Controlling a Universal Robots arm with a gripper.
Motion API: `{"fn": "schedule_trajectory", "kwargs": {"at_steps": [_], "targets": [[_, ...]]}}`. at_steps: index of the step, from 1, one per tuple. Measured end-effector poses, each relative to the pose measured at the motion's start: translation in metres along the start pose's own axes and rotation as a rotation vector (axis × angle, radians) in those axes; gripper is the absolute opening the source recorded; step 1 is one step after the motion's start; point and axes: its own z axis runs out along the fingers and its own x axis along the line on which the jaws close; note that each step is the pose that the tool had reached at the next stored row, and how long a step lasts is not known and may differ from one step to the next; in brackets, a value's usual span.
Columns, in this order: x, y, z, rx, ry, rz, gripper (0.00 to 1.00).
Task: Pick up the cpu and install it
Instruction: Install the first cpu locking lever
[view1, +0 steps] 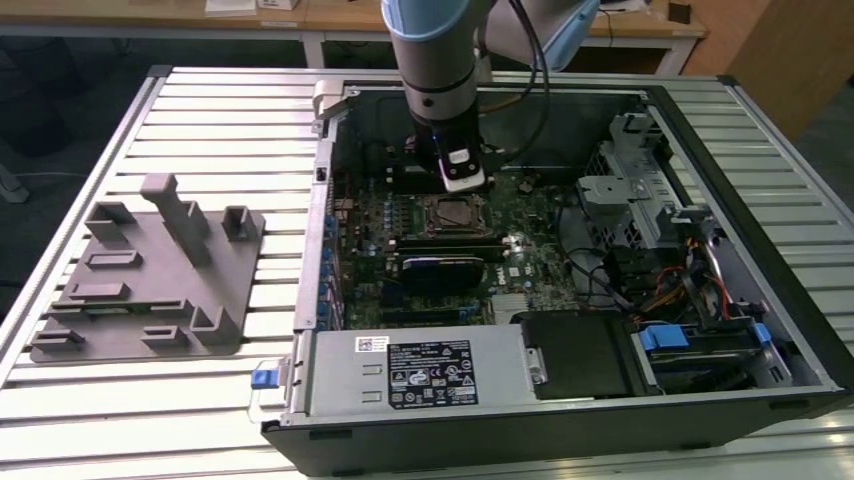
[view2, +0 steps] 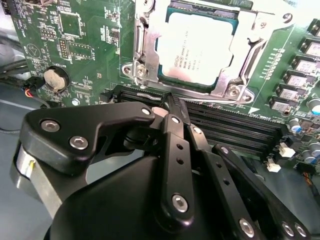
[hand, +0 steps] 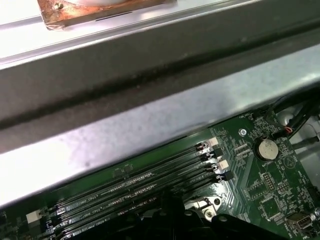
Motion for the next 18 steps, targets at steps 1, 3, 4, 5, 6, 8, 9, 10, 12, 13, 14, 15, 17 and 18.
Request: {"fn": "schedule_trajectory", "kwargs": {"at_steps": [1, 3, 4, 5, 6, 8, 9, 10, 12, 13, 14, 15, 17, 18], "targets": [[0.0, -0.0001, 0.0003, -0.0004, 0.0008, -0.003, 0.11], [0.0001, -0.0002, 0.0009, -0.001, 0.0023, -0.009, 0.11], [0.0001, -0.0003, 0.0012, -0.0007, 0.0025, -0.011, 0.11], [0.0001, -0.0003, 0.0014, 0.0006, 0.0026, -0.013, 0.11], [0.0001, -0.0003, 0.0015, 0.0021, 0.0025, -0.015, 0.11], [0.0002, -0.0005, 0.0018, 0.0046, 0.002, -0.019, 0.11], [0.0002, -0.0006, 0.0018, 0.0061, 0.0018, -0.02, 0.11], [0.0001, -0.0007, 0.0019, 0.0074, 0.0016, -0.022, 0.11], [0.0001, -0.001, 0.0022, 0.0095, 0.0013, -0.026, 0.11], [0.0001, -0.0012, 0.0023, 0.0106, 0.0013, -0.028, 0.11], [0.0001, -0.0013, 0.0024, 0.0118, 0.0013, -0.03, 0.11], [0.0, -0.0015, 0.0026, 0.0128, 0.0012, -0.031, 0.11], [0.0, -0.0017, 0.003, 0.0148, 0.0011, -0.035, 0.11], [0.0, -0.0018, 0.0031, 0.0159, 0.001, -0.037, 0.11]]}}
